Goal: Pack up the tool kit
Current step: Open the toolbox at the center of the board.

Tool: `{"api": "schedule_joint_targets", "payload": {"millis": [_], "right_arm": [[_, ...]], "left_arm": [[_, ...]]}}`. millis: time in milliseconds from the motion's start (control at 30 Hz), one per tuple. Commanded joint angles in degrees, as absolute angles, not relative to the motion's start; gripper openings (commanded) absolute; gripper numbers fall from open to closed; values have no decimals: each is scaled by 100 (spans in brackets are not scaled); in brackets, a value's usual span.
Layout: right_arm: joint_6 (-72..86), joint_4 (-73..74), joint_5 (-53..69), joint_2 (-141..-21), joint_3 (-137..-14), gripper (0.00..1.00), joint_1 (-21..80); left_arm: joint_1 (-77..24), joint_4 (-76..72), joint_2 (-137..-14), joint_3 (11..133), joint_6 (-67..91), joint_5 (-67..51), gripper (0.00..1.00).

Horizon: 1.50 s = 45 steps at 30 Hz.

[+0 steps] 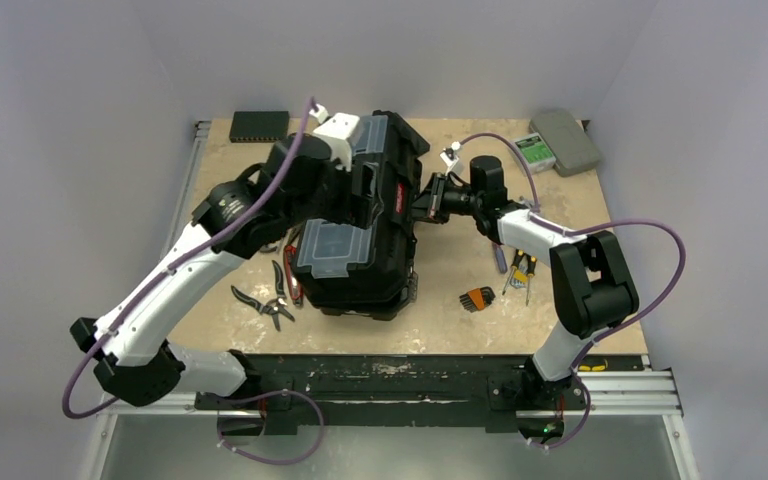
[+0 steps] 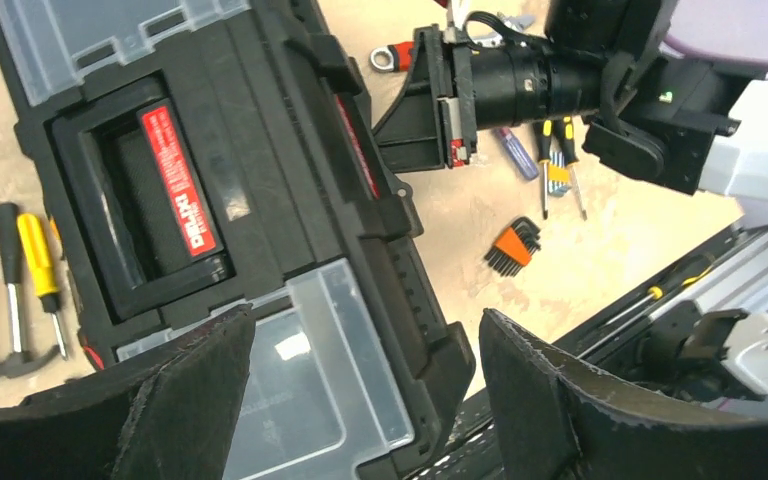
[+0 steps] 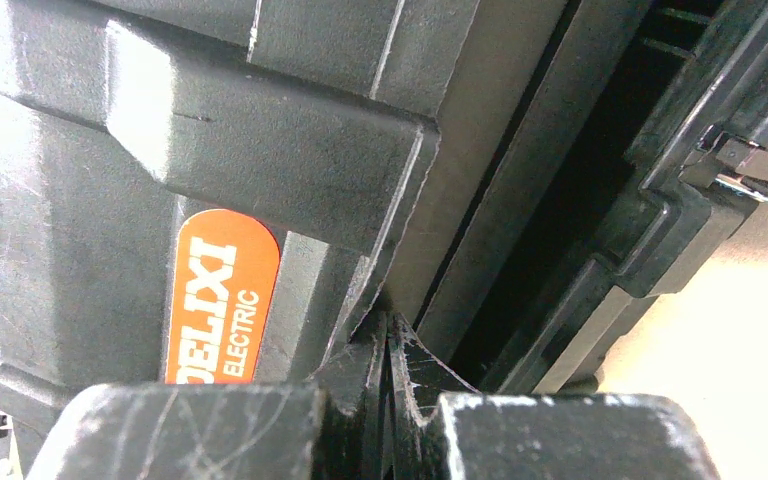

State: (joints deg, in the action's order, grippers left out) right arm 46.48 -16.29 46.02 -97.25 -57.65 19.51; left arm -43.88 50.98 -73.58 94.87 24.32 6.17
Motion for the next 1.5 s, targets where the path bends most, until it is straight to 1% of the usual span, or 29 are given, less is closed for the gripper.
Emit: {"api": "schedule_joint_targets", "payload": {"millis": [0, 100, 200, 367, 567, 800, 967, 1233, 1467], "right_arm": [[4714, -2126, 4838, -9710, -6060, 0, 2118], [4731, -2157, 4836, -9716, -6047, 0, 2134], [4738, -2166, 4858, -9712, -6047, 0, 2133], [4776, -2213, 4910, -9645, -6059, 0, 2144], [4783, -2228, 4998, -9587, -6129, 0, 2151], [4913, -2351, 5075, -9466, -6183, 0, 2209], [5033, -2438, 5115, -9377, -6260, 0, 2270], [5096, -2433, 5106, -9310, -6404, 0, 2390], [5106, -2434, 5133, -9356, -6442, 0, 2407]], "left_arm": [[-5244, 5973, -7903, 10337, 1986, 2125, 80], [-5718, 6314, -8360, 10628, 1935, 2784, 80], [-6099, 6606, -8796, 10908, 1814, 3190, 82], [-6621, 6899, -9339, 11351, 1428, 3541, 85], [-6998, 7231, -9590, 11508, 1450, 4095, 86], [-7004, 6822, -9080, 11070, 1334, 3874, 87], [-7012, 7313, -9384, 11494, 1441, 3980, 87], [-7013, 7327, -9489, 11568, 1340, 3711, 87], [-7018, 7616, -9795, 11685, 1397, 3874, 87]]}}
